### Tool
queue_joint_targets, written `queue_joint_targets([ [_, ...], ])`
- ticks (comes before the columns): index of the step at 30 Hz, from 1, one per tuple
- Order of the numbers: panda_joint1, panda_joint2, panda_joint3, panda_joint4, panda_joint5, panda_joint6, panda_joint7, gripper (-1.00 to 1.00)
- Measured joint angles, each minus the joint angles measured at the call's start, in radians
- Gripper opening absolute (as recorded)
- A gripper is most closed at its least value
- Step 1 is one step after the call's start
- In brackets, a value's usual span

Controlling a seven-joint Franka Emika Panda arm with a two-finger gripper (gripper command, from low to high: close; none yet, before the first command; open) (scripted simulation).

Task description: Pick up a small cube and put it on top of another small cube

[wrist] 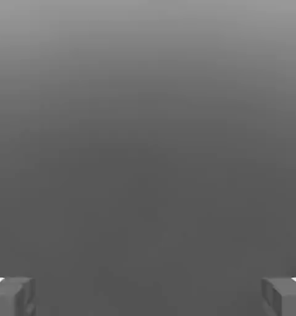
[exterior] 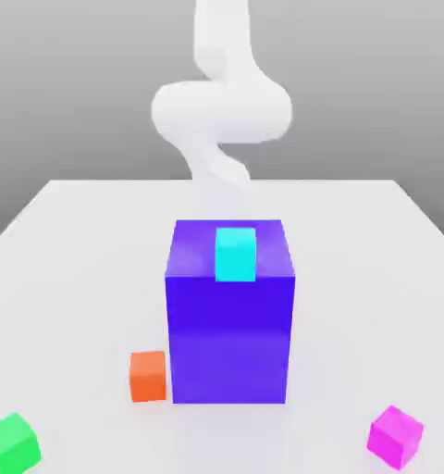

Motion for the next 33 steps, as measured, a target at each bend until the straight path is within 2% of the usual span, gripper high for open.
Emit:
queue_joint_targets([
  [17,0.107,0.622,0.141,-0.036,-0.087,0.210,-0.086,0.00],
  [27,0.195,0.985,0.190,-0.057,-0.141,0.331,-0.134,0.00],
  [32,0.244,1.167,0.148,-0.030,-0.201,0.451,-0.102,0.00],
  [33,0.254,1.193,0.137,-0.024,-0.210,0.471,-0.095,-1.00],
])
